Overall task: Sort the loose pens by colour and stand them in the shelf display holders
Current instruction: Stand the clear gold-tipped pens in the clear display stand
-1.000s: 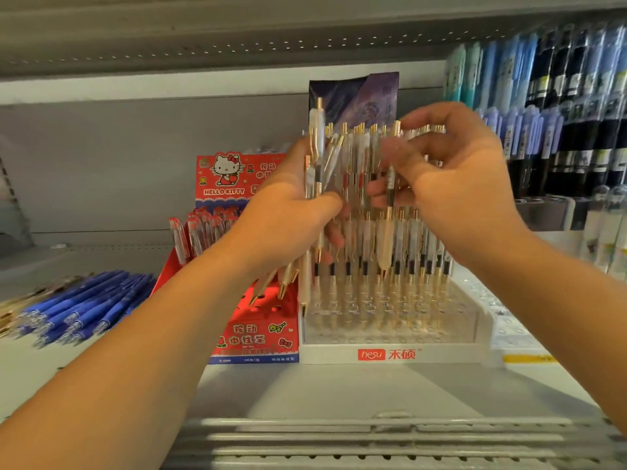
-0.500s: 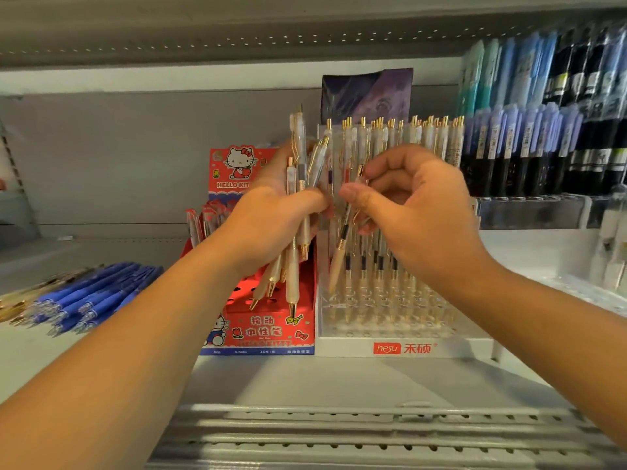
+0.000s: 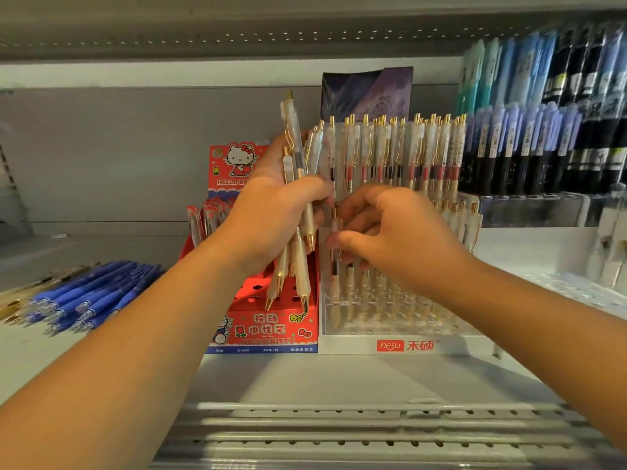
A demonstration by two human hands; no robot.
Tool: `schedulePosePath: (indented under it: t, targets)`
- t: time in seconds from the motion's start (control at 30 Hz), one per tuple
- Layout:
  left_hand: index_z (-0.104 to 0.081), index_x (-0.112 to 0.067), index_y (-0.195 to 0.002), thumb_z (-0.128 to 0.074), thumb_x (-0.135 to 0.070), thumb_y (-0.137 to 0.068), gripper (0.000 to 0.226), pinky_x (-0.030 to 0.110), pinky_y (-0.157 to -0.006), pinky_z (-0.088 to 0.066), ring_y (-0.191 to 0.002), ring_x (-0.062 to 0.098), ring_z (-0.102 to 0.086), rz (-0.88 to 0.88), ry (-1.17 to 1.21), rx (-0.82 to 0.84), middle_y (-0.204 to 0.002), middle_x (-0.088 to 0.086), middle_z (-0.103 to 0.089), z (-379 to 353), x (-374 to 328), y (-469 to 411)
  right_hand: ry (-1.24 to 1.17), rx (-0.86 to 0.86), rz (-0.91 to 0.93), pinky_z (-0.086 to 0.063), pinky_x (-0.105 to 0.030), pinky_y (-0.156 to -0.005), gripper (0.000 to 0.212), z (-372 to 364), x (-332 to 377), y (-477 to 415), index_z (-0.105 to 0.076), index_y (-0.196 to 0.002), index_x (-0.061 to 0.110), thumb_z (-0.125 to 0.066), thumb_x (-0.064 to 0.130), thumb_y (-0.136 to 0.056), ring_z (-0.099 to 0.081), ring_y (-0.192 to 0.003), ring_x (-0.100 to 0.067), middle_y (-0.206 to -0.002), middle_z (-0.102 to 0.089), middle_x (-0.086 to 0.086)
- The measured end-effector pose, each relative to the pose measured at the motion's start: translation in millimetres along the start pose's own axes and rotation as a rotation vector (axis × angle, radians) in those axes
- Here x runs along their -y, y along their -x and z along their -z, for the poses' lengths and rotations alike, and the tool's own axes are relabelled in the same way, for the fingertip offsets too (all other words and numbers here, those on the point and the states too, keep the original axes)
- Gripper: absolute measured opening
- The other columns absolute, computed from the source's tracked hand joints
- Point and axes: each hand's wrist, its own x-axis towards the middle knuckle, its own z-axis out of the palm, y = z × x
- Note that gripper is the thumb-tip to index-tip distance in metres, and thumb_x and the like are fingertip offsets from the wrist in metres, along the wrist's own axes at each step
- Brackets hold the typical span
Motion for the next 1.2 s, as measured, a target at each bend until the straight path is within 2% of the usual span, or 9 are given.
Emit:
schedulePosePath:
  t: [0.13,0.2,0.27,0.4,0.53,0.73,0.93,1.07,1.2]
  targets:
    - [-0.063,-0.046,-0.089,-0.063,-0.015,-0.080,0.032,0.024,-0.048,-0.042,-0.052,0.008,-0.057,-0.012,-0.040,0.052,-0.074,-0.008,-0.064,0.8,0.2,2.1,0.084,-0.012,0.028,-0.058,-0.022,-0.065,0.023,4.8,-0.8,-0.6,-0.066,-0.094,0.029,-0.079,0.037,-0.077,-0.066,-0.068,0.005,-0.073,-0.071,0.014]
    - [-0.061,-0.044,-0.098,-0.063,-0.014,-0.081,0.035,0.020,-0.048,-0.045,-0.052,0.007,-0.060,0.002,-0.024,0.078,-0.072,-0.013,-0.065,0.3,0.7,2.9,0.194,-0.025,0.075,-0.053,-0.013,-0.067,0.022,7.8,1.1,0.4,-0.070,-0.101,0.033,-0.074,0.040,-0.081,-0.061,-0.078,0.010,-0.079,-0.067,0.022]
    - [-0.057,-0.032,-0.115,-0.060,-0.009,-0.081,0.042,0.016,-0.045,-0.044,-0.049,0.005,-0.060,0.022,0.016,0.139,-0.066,-0.014,-0.064,-0.5,-1.0,4.7,0.211,-0.062,0.119,-0.051,-0.012,-0.063,0.020,10.2,3.7,2.6,-0.070,-0.107,0.033,-0.067,0.036,-0.087,-0.061,-0.078,0.007,-0.080,-0.065,0.024]
    - [-0.053,-0.019,-0.127,-0.058,-0.003,-0.080,0.050,0.014,-0.044,-0.045,-0.047,0.004,-0.060,0.048,0.060,0.236,-0.061,-0.013,-0.064,-0.7,-4.4,8.0,-0.119,-0.146,0.088,-0.051,-0.020,-0.048,0.021,14.7,9.8,5.7,-0.062,-0.110,0.027,-0.066,0.032,-0.091,-0.067,-0.059,-0.011,-0.089,-0.066,0.012]
    - [-0.054,-0.021,-0.121,-0.059,-0.003,-0.080,0.045,0.020,-0.044,-0.047,-0.049,0.009,-0.059,0.066,0.055,0.306,-0.064,-0.008,-0.063,0.2,-7.0,8.7,-0.456,-0.106,0.026,-0.047,-0.030,-0.036,0.020,20.9,15.4,6.8,-0.061,-0.109,0.023,-0.068,0.023,-0.091,-0.063,-0.050,-0.021,-0.092,-0.067,0.001]
    - [-0.053,-0.024,-0.119,-0.059,-0.002,-0.083,0.043,0.023,-0.038,-0.038,-0.039,0.013,-0.046,0.102,0.085,0.392,-0.057,0.000,-0.053,-2.3,-9.2,11.0,-0.614,-0.028,-0.003,-0.047,-0.028,-0.038,0.036,26.1,12.2,7.0,-0.061,-0.119,0.026,-0.071,0.016,-0.086,-0.060,-0.052,-0.019,-0.092,-0.070,-0.003]
    - [-0.053,-0.021,-0.119,-0.061,-0.007,-0.086,0.036,0.022,-0.038,-0.041,-0.041,0.015,-0.049,0.140,0.085,0.439,-0.060,0.008,-0.052,-3.2,-10.1,11.3,-0.630,-0.067,0.014,-0.044,-0.025,-0.039,0.024,30.5,10.3,7.2,-0.066,-0.102,0.019,-0.074,0.009,-0.083,-0.056,-0.052,-0.014,-0.080,-0.067,0.003]
    - [-0.056,-0.023,-0.119,-0.062,-0.012,-0.088,0.033,0.022,-0.037,-0.041,-0.041,0.018,-0.048,0.146,0.108,0.456,-0.064,0.014,-0.052,-4.3,-9.1,11.2,-0.770,-0.031,-0.032,-0.045,-0.022,-0.044,0.026,32.3,8.6,7.8,-0.065,-0.097,0.014,-0.074,0.017,-0.072,-0.057,-0.063,-0.014,-0.084,-0.065,-0.001]
    - [-0.062,-0.027,-0.113,-0.061,-0.019,-0.089,0.025,0.023,-0.037,-0.041,-0.043,0.019,-0.049,0.156,0.158,0.430,-0.069,0.015,-0.056,-4.5,-10.1,11.6,-0.909,0.000,-0.047,-0.047,-0.023,-0.050,0.023,33.4,8.9,6.9,-0.062,-0.093,0.012,-0.070,0.015,-0.072,-0.060,-0.075,-0.019,-0.089,-0.064,-0.007]
